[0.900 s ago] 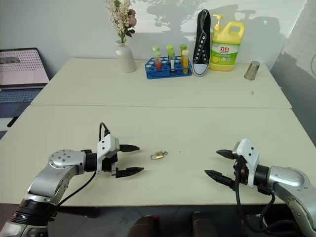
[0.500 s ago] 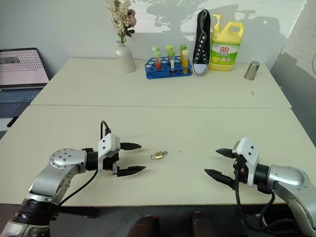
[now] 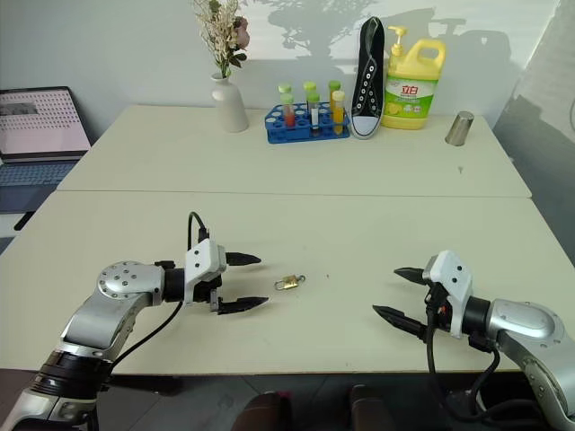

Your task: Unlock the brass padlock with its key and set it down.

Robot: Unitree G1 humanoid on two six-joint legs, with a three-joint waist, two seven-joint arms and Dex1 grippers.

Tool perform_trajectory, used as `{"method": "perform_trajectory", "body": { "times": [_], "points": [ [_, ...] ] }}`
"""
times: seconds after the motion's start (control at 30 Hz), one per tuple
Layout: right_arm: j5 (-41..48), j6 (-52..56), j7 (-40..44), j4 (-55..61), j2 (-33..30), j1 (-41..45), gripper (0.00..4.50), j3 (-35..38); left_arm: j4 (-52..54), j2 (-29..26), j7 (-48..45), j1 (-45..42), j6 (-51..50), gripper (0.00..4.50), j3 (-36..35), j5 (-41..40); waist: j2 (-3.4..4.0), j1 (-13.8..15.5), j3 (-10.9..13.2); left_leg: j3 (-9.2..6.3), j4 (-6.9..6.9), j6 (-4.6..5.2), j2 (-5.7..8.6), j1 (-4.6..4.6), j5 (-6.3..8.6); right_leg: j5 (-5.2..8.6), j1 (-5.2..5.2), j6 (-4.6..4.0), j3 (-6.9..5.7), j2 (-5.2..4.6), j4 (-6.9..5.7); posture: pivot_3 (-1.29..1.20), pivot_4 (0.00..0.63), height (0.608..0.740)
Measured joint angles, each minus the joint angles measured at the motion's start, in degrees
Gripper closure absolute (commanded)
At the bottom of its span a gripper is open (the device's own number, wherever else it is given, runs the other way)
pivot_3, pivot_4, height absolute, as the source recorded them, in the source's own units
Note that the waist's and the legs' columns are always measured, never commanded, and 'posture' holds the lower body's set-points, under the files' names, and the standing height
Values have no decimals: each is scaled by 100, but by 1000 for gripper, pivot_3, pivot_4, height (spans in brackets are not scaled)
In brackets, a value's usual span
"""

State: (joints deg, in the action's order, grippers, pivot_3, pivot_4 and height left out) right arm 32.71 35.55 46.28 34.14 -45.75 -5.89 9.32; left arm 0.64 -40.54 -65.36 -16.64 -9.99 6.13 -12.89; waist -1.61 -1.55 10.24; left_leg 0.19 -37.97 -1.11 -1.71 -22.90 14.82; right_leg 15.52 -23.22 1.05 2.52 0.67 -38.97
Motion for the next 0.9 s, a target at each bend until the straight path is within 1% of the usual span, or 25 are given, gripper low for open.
{"method": "perform_trajectory", "body": {
  "times": [0.13, 0.3, 0.43, 0.63, 0.9],
  "points": [
    [1, -3, -11, 135, -1, -30, 99, 0, -292, 163, 106, -212, 136, 0, 239, 252, 0, 1, 0, -3, -1, 0, 0, 0, 0, -1, 0, 0, -2, 2, -3, 0, 150, 740],
    [2, 23, -30, 237, -22, -34, 99, -3, -592, 294, 179, -393, 222, 0, 330, 451, 0, 0, 0, -3, -1, 0, 0, 0, 0, 0, 0, 0, -2, 2, -2, 0, 150, 740],
    [8, 108, -121, 437, -21, -44, 99, -39, -1077, 798, 344, -727, 272, 0, 619, 703, -2, 18, -2, -4, -7, 0, 5, -2, 0, -1, 3, 2, -3, 2, -2, 0, 150, 740],
    [18, 140, -273, 627, 104, -257, 99, -43, -1290, 1264, 520, -1047, 151, 0, 866, 887, -6, 18, -3, -4, -7, 0, 6, -3, 0, -2, 3, 3, -2, 2, -2, 0, 150, 740],
    [25, 190, -395, 737, 114, -361, 99, -43, -1379, 1307, 470, -1219, -5, 0, 980, 997, -5, -7, -3, -6, -6, 0, 3, 0, 0, -2, 3, 3, -2, 8, -4, 0, 150, 740]
  ]
}}
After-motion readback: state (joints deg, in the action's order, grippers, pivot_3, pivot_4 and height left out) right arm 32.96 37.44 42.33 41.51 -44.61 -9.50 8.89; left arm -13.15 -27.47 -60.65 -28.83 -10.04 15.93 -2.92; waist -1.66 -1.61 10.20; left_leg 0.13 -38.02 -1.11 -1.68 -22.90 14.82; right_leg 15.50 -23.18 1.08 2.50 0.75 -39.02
